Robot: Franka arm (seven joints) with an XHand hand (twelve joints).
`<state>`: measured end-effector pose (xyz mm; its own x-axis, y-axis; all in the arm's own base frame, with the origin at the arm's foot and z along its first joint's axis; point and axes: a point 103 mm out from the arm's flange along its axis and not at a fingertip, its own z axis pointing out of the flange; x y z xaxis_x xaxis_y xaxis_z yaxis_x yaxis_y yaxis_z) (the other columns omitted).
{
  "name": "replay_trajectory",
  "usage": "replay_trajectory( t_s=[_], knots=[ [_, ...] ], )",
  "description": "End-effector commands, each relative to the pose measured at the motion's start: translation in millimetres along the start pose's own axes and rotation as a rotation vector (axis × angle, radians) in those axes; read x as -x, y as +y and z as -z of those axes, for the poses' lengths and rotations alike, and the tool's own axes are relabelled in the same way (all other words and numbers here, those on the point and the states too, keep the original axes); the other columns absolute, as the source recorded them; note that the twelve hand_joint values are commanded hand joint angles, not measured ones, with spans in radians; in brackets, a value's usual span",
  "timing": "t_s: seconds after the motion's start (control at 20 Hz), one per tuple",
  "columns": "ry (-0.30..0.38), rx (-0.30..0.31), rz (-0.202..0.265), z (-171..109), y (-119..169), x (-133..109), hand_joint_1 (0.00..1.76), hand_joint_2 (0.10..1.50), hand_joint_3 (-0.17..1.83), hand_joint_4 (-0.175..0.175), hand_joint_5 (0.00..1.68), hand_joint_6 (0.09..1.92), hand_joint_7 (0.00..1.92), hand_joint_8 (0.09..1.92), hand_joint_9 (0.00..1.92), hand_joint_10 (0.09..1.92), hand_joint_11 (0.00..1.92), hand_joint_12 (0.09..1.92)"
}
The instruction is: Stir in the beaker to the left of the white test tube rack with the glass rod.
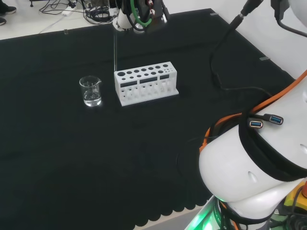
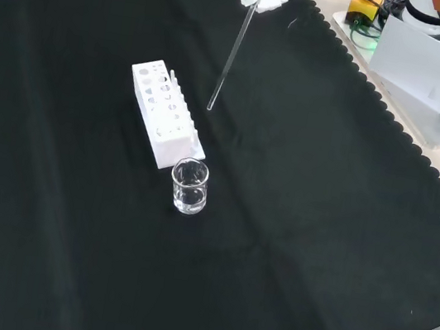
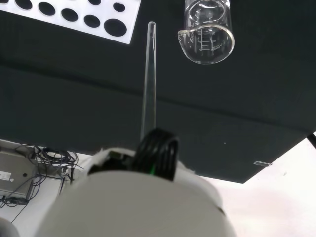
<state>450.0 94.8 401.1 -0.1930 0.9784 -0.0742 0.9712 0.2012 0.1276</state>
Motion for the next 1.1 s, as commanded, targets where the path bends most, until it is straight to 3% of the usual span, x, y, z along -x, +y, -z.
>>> replay_trajectory(
  t_s=[0.05,0.65,1.1],
  knots=[
    [0.005,0.004,-0.001,2.1,-1.7,0.2,1.34,0.41,0.99,-0.175,1.43,0.53,1.50,0.47,1.90,0.24,1.68,0.82],
    [0.010,0.007,-0.016,9.2,-1.0,5.8,1.34,0.41,0.99,-0.175,1.43,0.53,1.50,0.47,1.90,0.24,1.68,0.83],
    [0.021,0.019,0.037,20.1,18.3,-6.3,1.34,0.41,0.99,-0.175,1.43,0.54,1.50,0.47,1.90,0.24,1.68,0.83]
  ],
)
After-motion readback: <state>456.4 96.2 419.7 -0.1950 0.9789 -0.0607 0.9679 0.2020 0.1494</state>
